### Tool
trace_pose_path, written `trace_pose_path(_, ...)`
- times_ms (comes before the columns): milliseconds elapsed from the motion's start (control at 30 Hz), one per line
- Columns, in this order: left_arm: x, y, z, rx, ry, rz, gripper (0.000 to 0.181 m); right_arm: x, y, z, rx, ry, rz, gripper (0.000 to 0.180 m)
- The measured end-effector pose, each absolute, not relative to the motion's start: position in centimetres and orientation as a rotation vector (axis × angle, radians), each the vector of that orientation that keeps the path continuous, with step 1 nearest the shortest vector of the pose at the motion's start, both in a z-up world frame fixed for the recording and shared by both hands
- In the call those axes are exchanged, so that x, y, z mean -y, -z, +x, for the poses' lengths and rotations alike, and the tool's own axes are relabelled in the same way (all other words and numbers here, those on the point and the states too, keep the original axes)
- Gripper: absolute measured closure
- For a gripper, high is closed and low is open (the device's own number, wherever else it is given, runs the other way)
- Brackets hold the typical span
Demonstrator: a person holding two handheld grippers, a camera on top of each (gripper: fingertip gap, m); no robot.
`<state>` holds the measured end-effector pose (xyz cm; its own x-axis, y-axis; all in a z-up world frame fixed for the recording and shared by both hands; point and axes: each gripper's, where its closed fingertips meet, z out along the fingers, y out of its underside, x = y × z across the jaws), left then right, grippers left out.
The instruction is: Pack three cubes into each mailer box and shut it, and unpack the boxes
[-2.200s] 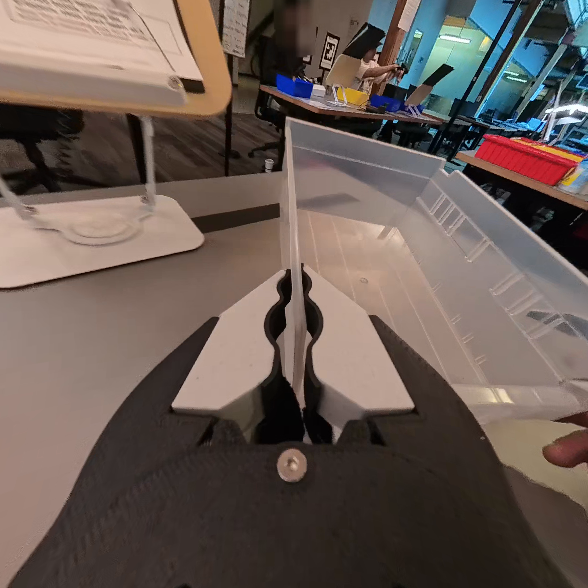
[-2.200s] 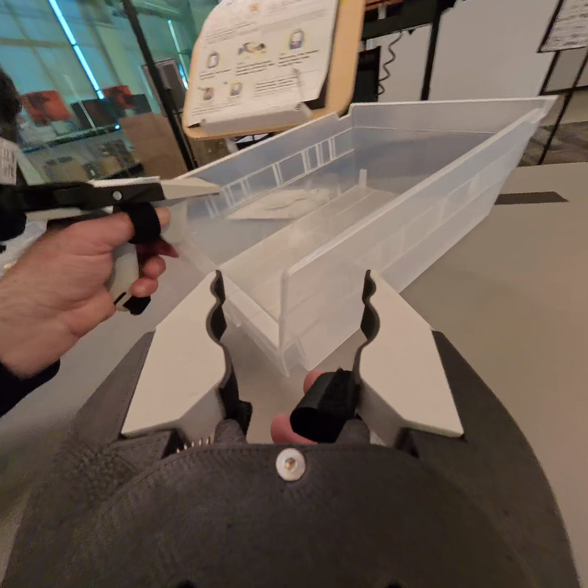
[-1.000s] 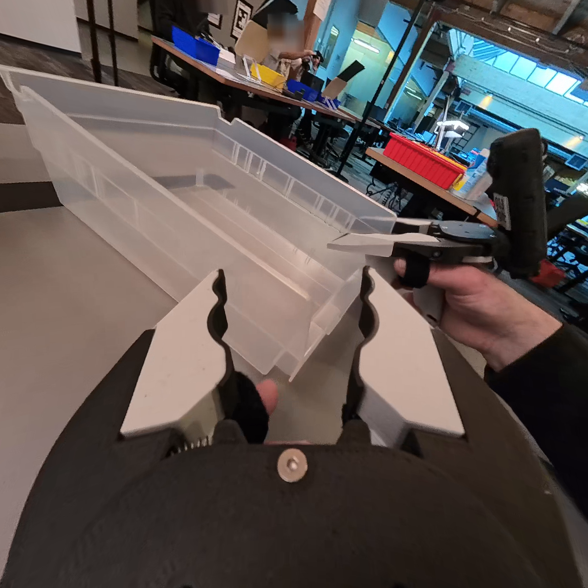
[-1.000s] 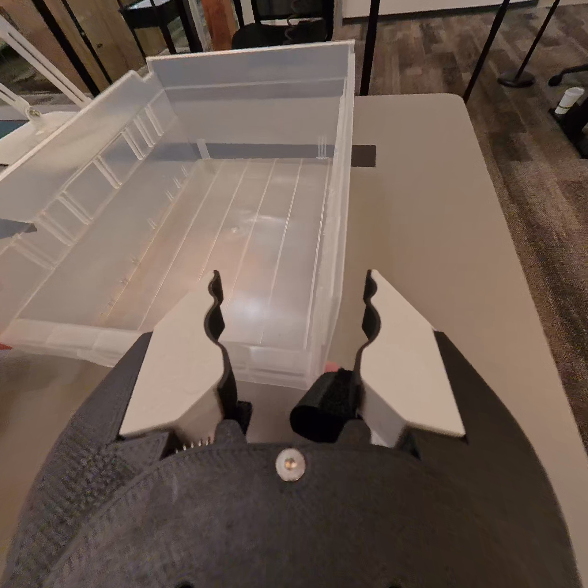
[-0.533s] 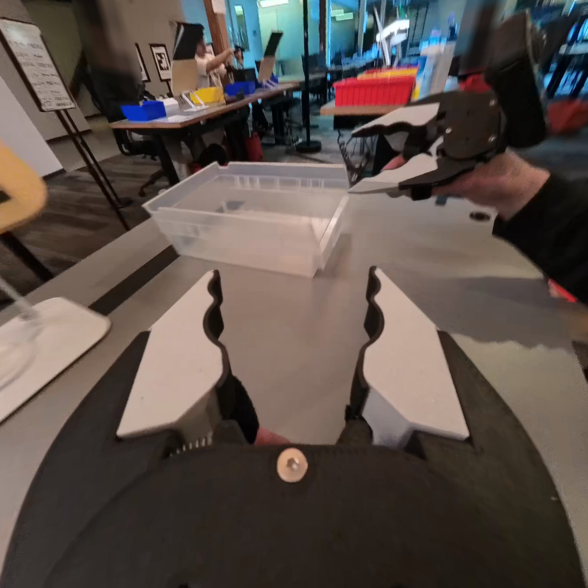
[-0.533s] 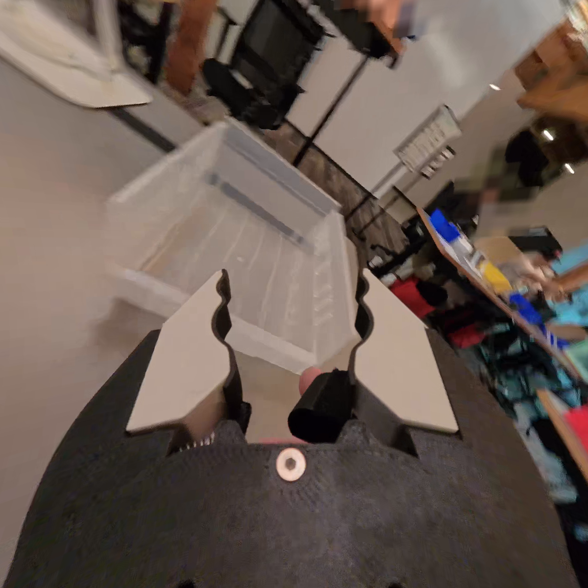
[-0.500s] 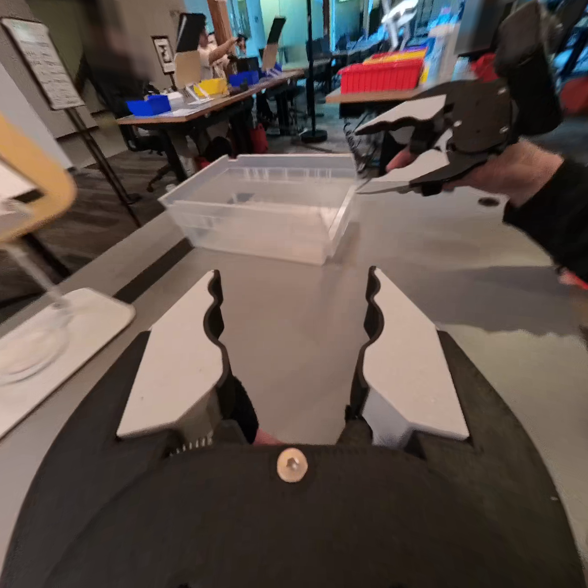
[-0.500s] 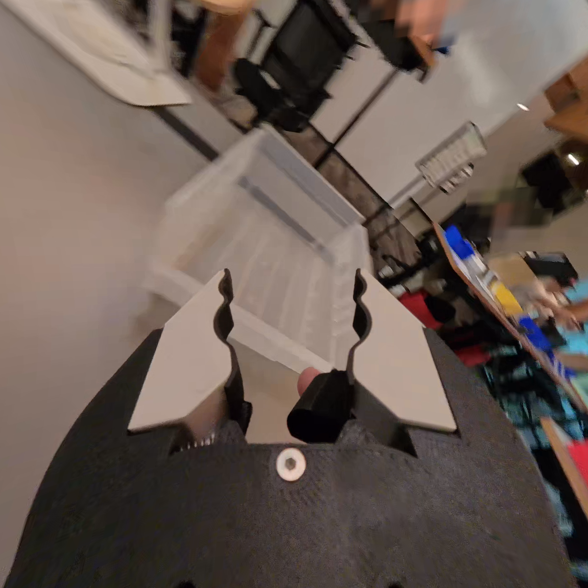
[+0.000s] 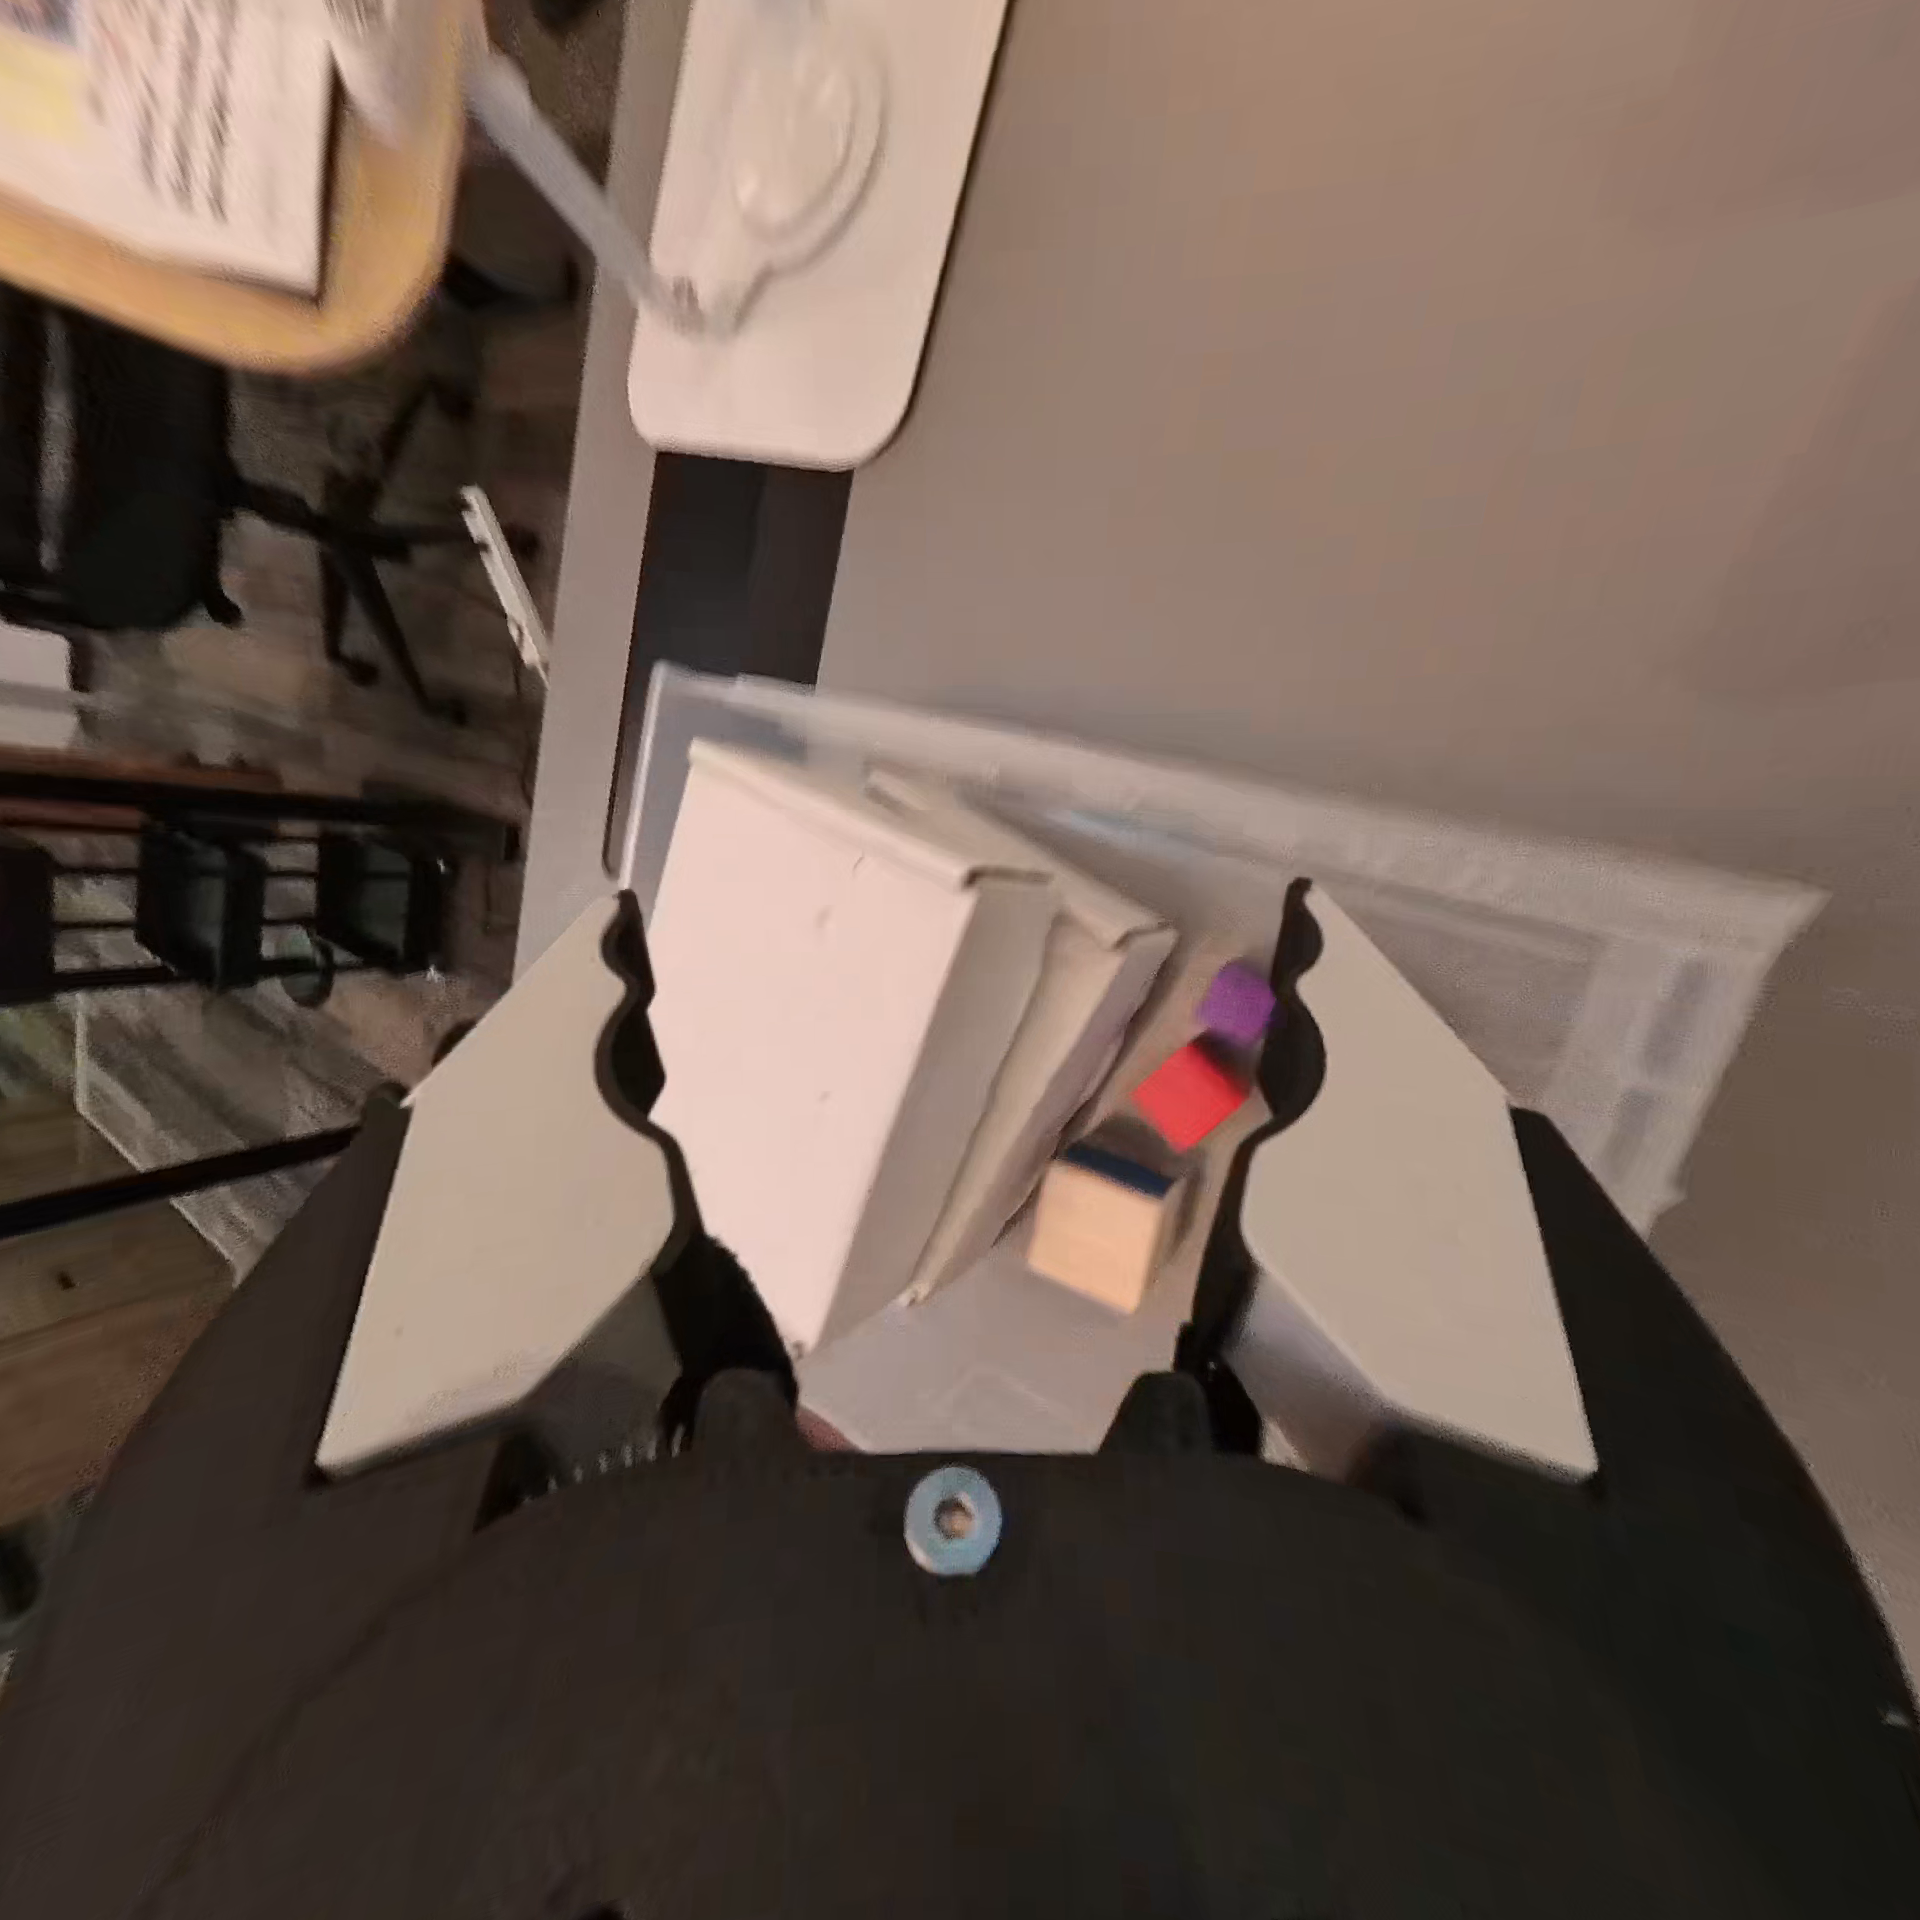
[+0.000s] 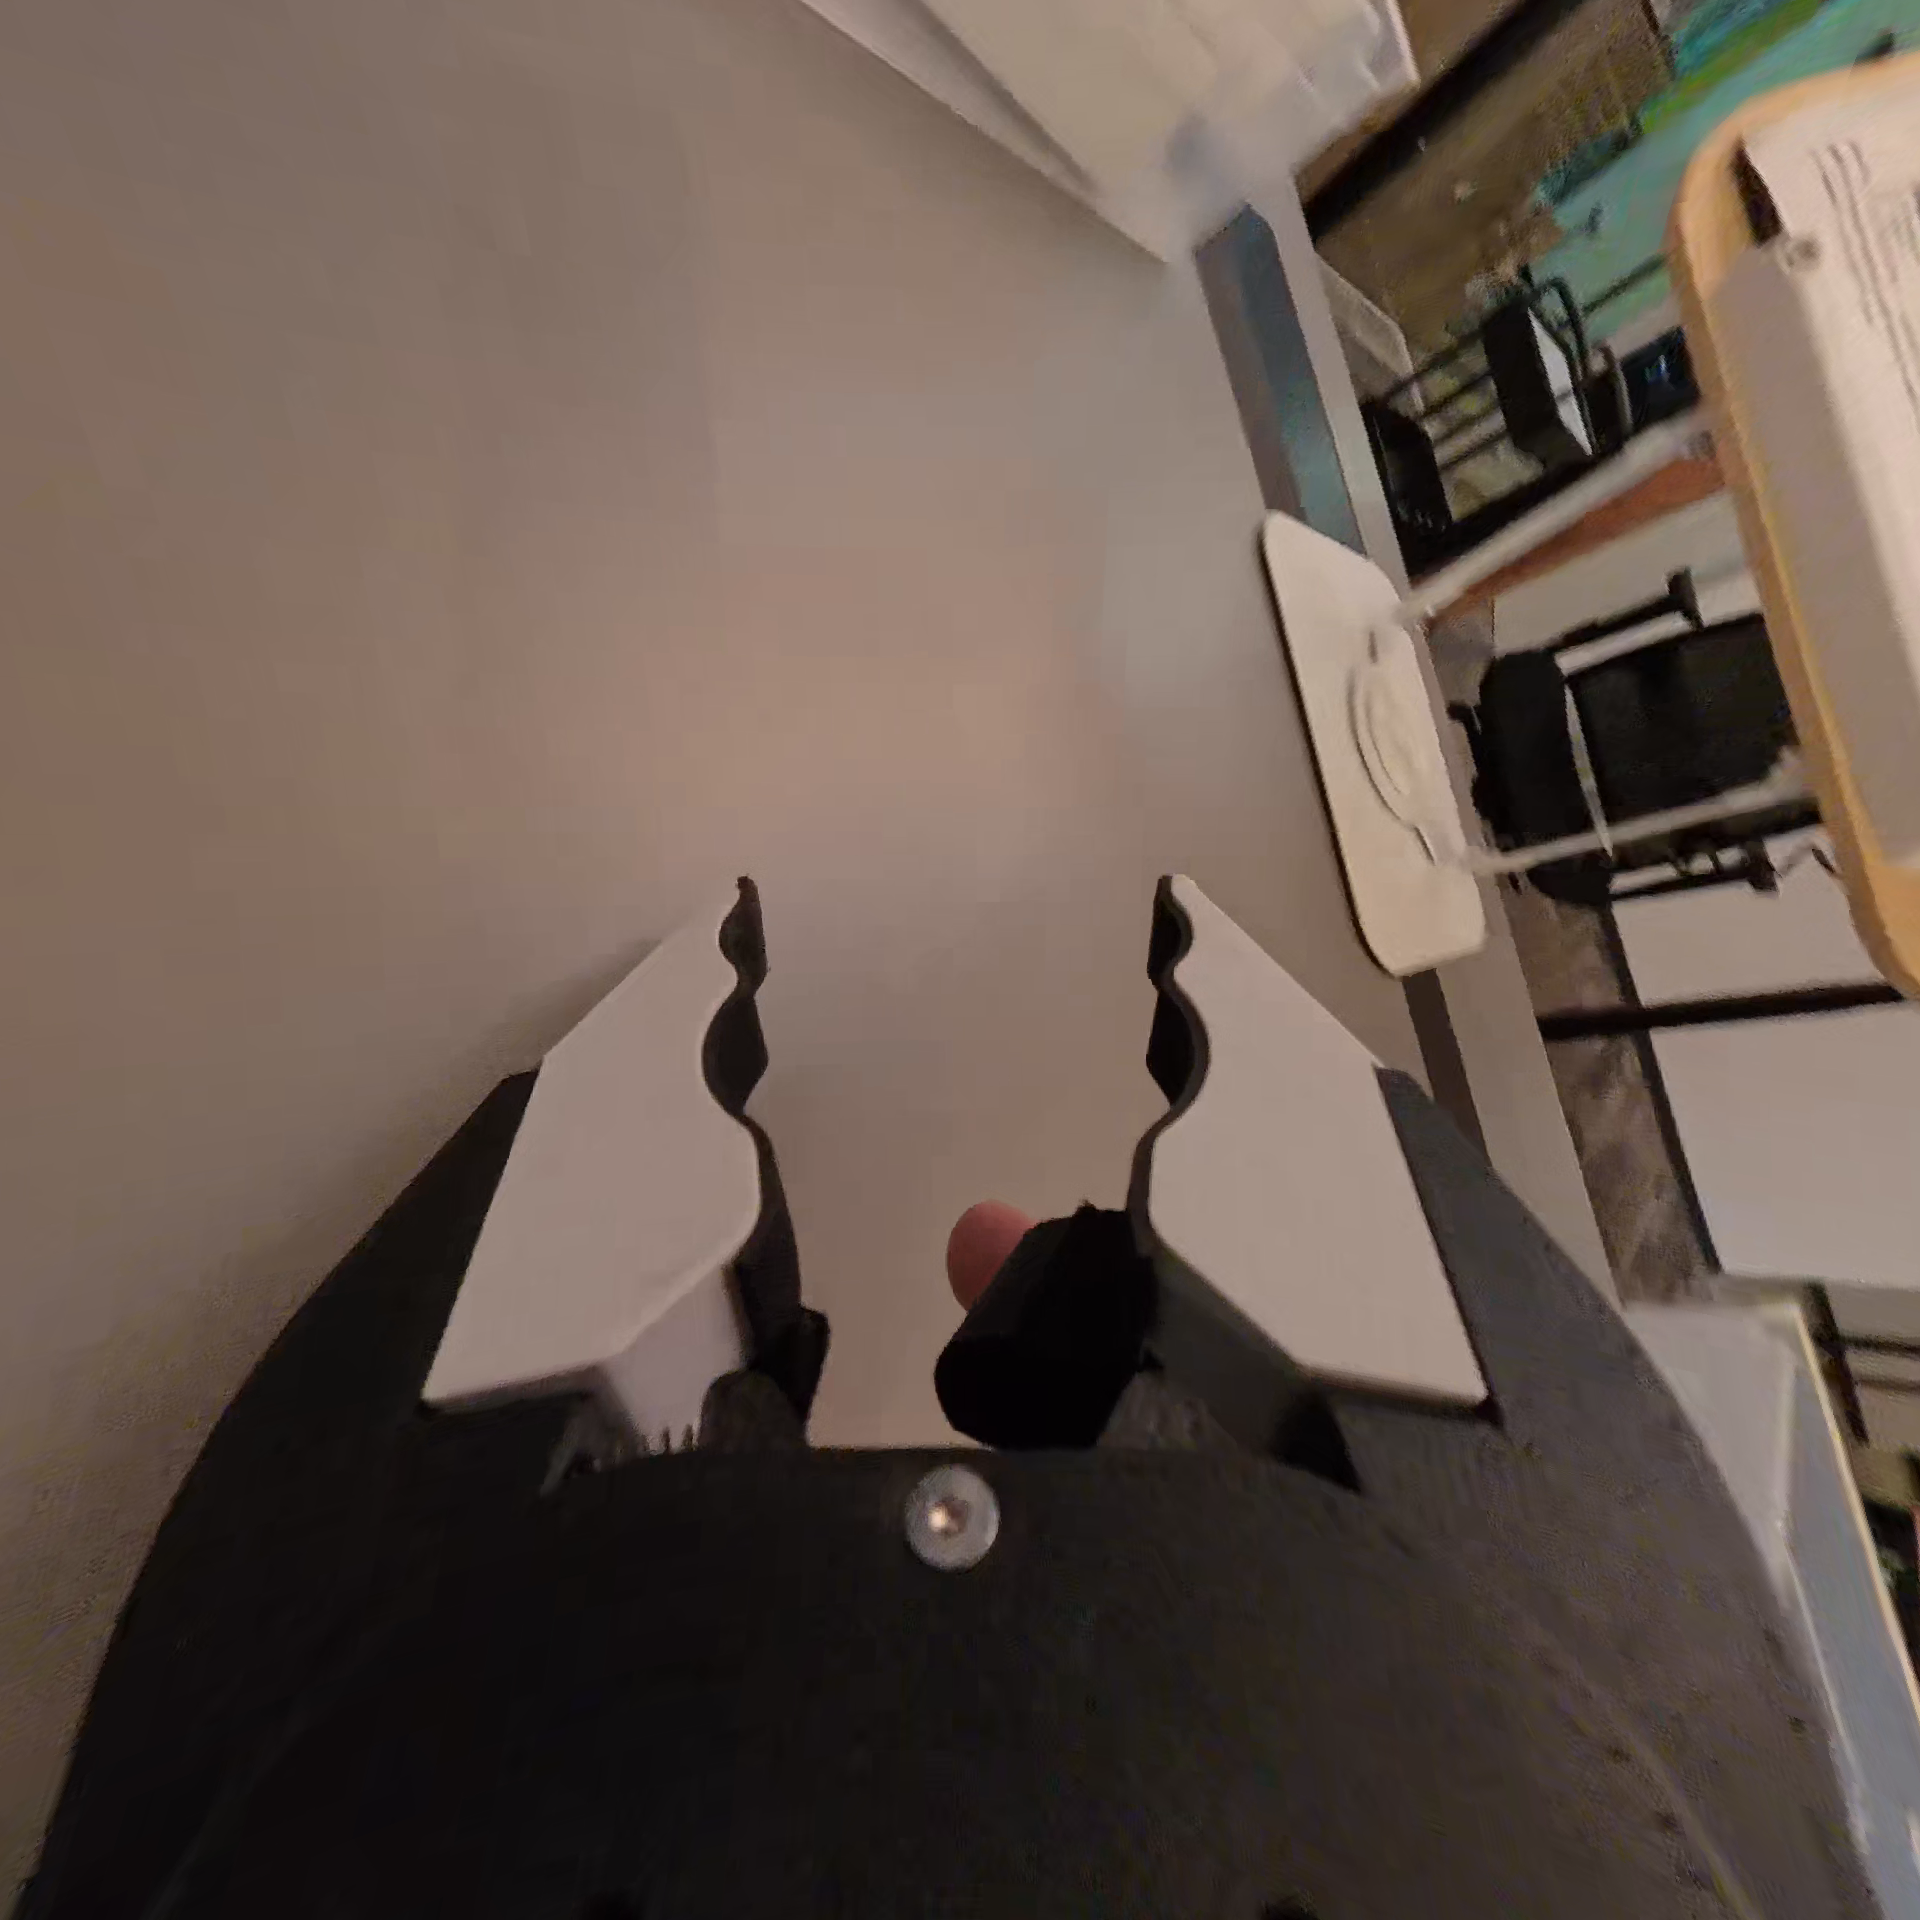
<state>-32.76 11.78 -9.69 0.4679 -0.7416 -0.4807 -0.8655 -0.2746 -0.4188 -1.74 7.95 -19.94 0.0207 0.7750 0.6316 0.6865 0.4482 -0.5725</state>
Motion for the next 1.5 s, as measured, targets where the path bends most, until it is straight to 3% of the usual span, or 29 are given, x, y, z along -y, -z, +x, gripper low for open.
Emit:
trace_pose_path(133, -14.9, 12.1, -37.1, -1.422, -0.317, -2.209, 0.055, -6.9, 21.3, -2.8, 1.722, -0.194, -1.230, 0.114)
trace_pose_path(433, -18.1, 16.8, -40.5, -1.602, -0.286, -2.377, 0.057, -7.1, 22.1, -2.4, 1.689, -0.332, -1.241, 0.124)
trace_pose_path(533, -17.9, 17.8, -40.6, -1.632, -0.256, -2.432, 0.044, -7.0, 22.1, -2.4, 1.693, -0.332, -1.234, 0.125)
trace_pose_path(633, -18.3, 17.5, -40.8, -1.649, -0.309, -2.408, 0.059, -7.1, 22.1, -2.4, 1.689, -0.337, -1.240, 0.125)
trace_pose_path(1100, -16.8, 17.6, -40.1, -1.675, -0.351, -2.312, 0.059, -6.9, 22.1, -2.3, 1.691, -0.324, -1.226, 0.126)
trace_pose_path(1367, -17.8, 13.8, -40.1, -1.539, -0.448, -2.264, 0.040, -7.0, 22.1, -2.1, 1.684, -0.327, -1.237, 0.125)
trace_pose_path(1433, -17.5, 11.2, -39.2, -1.434, -0.414, -2.227, 0.043, -7.3, 22.0, -2.0, 1.668, -0.338, -1.255, 0.122)
trace_pose_path(1500, -16.8, 8.4, -37.0, -1.340, -0.374, -2.155, 0.059, -7.6, 21.8, -2.0, 1.640, -0.364, -1.298, 0.113)
